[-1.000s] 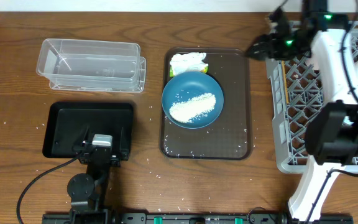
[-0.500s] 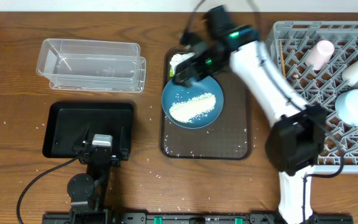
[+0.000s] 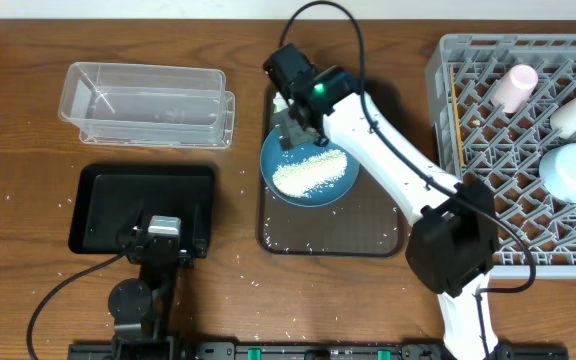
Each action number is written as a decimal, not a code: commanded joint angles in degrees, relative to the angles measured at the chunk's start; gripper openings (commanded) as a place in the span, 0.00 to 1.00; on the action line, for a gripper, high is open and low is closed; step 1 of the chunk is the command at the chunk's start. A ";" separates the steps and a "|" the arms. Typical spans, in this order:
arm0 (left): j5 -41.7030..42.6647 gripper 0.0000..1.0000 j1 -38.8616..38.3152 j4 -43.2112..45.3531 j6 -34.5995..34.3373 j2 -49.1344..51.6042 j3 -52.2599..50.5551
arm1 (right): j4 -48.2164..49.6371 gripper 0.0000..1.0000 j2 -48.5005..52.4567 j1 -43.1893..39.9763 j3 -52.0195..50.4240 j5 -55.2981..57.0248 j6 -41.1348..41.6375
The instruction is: Sort waste into correct bins and load items into the dishwasher rack
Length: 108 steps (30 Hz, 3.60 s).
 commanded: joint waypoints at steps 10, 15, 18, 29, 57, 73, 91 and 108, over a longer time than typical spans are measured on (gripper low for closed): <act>0.79 0.93 0.07 -1.92 0.09 -0.11 -0.98 | -1.90 0.99 -5.42 -10.71 -0.42 -8.41 5.92; 0.79 0.93 0.07 -1.90 0.09 -0.11 -0.98 | -1.97 0.99 -5.42 -11.82 -0.42 -16.98 5.92; 0.79 0.93 0.07 -1.92 0.09 -0.11 -0.98 | -1.81 0.99 -5.42 -11.06 -0.42 -19.26 5.90; 0.79 0.93 0.07 -1.90 0.09 -0.11 -0.98 | -0.24 0.99 -5.40 -7.82 -0.42 -11.02 6.82; 5.16 0.93 0.07 0.76 -0.11 -0.11 -0.98 | -2.19 0.99 -5.57 -36.87 -0.35 3.54 6.56; 31.30 0.93 0.07 25.57 -3.61 0.70 1.16 | -2.14 0.99 -5.57 -39.43 -0.35 3.52 6.58; 45.31 0.93 0.07 -11.56 -6.23 48.59 46.12 | -2.14 0.99 -5.57 -39.43 -0.35 3.52 6.58; 30.42 0.93 -10.47 -34.47 -6.78 75.41 72.89 | -2.14 0.99 -5.57 -39.43 -0.35 3.52 6.58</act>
